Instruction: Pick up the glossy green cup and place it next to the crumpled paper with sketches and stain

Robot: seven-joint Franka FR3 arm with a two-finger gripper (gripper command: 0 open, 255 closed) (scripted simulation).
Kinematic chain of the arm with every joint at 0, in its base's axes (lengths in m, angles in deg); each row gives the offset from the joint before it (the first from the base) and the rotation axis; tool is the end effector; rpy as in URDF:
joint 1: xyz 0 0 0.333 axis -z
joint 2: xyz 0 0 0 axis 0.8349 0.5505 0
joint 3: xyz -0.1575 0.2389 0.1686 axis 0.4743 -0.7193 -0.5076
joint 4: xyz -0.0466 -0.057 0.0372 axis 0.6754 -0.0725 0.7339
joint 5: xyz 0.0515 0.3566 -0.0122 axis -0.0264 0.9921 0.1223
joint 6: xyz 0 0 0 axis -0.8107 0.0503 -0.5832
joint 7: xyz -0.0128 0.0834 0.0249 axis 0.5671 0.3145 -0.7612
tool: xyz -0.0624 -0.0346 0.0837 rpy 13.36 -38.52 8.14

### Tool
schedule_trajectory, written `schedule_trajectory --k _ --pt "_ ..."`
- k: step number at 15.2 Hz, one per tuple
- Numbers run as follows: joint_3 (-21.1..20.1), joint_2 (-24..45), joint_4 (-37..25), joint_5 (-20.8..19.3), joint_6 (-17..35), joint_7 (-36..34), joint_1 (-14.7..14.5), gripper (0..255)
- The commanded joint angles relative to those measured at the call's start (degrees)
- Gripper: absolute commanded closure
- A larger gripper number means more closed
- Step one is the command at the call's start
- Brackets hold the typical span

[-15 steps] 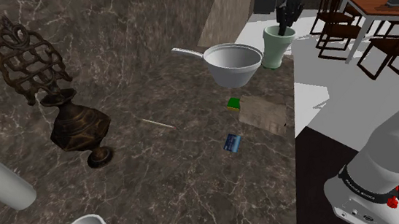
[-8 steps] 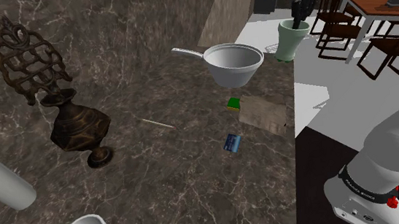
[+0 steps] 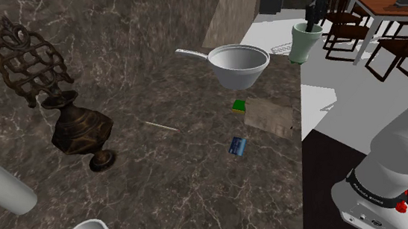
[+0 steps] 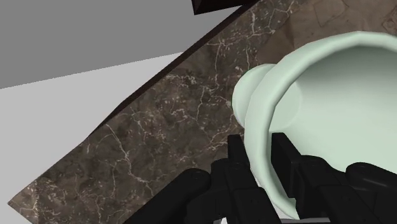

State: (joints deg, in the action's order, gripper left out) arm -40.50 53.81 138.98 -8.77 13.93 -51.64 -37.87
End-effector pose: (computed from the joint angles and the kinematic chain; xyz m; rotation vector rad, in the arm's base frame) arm 0.3914 -0.2938 0.6044 -3.0331 0.2141 0.0100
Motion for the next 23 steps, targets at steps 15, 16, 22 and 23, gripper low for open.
schedule_trajectory --k 15,16,22,23 --pt "0.15 -0.04 12.35 0.05 12.34 0.93 0.13 255" --pt "0.16 0.07 13.01 0.09 13.1 1.01 0.14 255" --pt "0.27 0.97 16.71 0.45 17.62 1.54 0.17 255" --pt "0.29 1.16 17.28 0.52 18.38 1.64 0.17 255"
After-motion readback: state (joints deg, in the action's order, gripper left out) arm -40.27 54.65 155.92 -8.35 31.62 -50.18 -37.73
